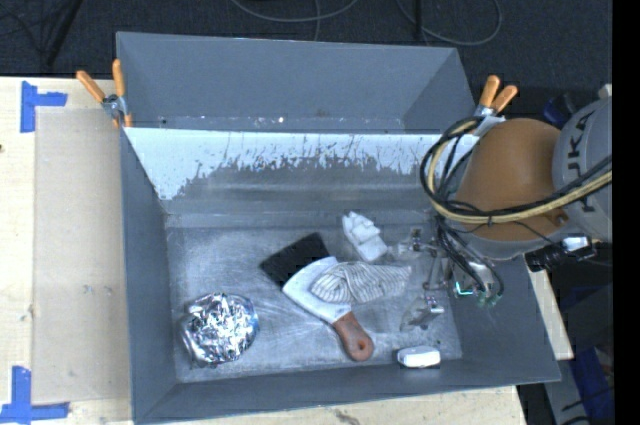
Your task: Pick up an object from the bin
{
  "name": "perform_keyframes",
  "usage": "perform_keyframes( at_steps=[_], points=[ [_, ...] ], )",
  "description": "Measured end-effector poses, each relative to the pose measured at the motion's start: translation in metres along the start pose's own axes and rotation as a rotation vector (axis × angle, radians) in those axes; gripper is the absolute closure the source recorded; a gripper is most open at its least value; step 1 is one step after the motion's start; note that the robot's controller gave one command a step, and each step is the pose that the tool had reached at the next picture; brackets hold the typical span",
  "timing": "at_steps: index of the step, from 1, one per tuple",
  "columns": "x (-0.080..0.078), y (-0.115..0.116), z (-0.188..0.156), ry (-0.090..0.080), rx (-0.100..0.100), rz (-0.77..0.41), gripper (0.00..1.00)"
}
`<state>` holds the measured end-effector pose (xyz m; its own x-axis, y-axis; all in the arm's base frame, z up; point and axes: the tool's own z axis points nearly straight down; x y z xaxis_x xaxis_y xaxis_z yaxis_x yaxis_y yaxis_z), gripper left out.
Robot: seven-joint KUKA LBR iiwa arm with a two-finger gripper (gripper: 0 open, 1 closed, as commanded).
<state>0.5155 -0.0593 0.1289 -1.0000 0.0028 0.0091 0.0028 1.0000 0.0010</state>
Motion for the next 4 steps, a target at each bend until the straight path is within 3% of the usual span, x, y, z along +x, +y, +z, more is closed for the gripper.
perform_keyframes(
  at_steps=[2, 3, 4],
  points=[
    [0.006, -0.001, -0.001, -0.009, 0.001, -0.062, 0.00],
    [0.001, 0.035, 0.052, -0.003, 0.002, -0.106, 1.00],
    [0.001, 0.035, 0.052, -0.003, 0.003, -0.106, 1.00]
  ],
)
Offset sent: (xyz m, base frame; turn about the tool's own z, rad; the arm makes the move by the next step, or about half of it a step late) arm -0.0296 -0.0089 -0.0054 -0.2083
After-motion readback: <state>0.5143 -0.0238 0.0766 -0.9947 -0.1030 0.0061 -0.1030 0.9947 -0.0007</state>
